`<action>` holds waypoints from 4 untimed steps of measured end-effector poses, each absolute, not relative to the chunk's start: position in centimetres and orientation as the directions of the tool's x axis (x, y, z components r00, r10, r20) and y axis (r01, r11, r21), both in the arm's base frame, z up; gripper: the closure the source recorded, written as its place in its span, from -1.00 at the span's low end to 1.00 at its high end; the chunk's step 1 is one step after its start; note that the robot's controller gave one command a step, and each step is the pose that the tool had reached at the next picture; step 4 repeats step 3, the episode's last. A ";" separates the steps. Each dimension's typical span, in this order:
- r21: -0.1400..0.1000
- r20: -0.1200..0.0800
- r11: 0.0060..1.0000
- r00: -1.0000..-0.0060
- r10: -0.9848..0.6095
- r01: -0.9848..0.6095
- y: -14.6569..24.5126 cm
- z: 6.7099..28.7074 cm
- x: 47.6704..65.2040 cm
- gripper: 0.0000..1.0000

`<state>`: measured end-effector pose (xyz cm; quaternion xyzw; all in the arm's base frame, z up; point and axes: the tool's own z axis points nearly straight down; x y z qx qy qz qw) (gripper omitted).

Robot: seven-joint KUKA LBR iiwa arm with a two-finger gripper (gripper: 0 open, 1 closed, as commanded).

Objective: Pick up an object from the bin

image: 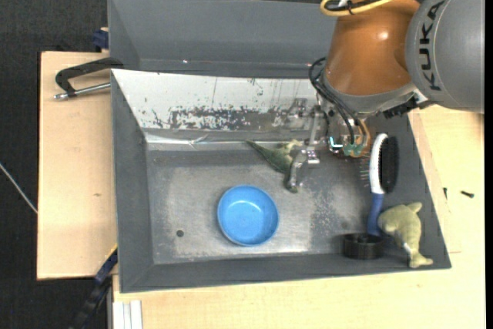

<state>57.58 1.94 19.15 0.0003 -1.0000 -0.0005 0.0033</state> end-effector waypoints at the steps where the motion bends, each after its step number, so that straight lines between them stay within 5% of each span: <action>1: 0.003 -0.003 0.996 -0.996 -0.093 -0.093 4.6 7.4 56.8 -1.00; 2: 0.006 -0.012 0.996 -0.996 -0.092 -0.092 4.8 7.9 57.1 1.00; 3: 0.002 -0.016 0.998 -0.998 -0.055 -0.055 5.4 21.9 58.3 1.00; 4: 0.002 -0.016 0.998 -0.998 -0.055 -0.055 5.4 21.9 58.3 1.00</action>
Offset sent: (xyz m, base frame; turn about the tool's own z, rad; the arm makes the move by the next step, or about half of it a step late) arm -0.0090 0.0246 -0.1183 -0.0931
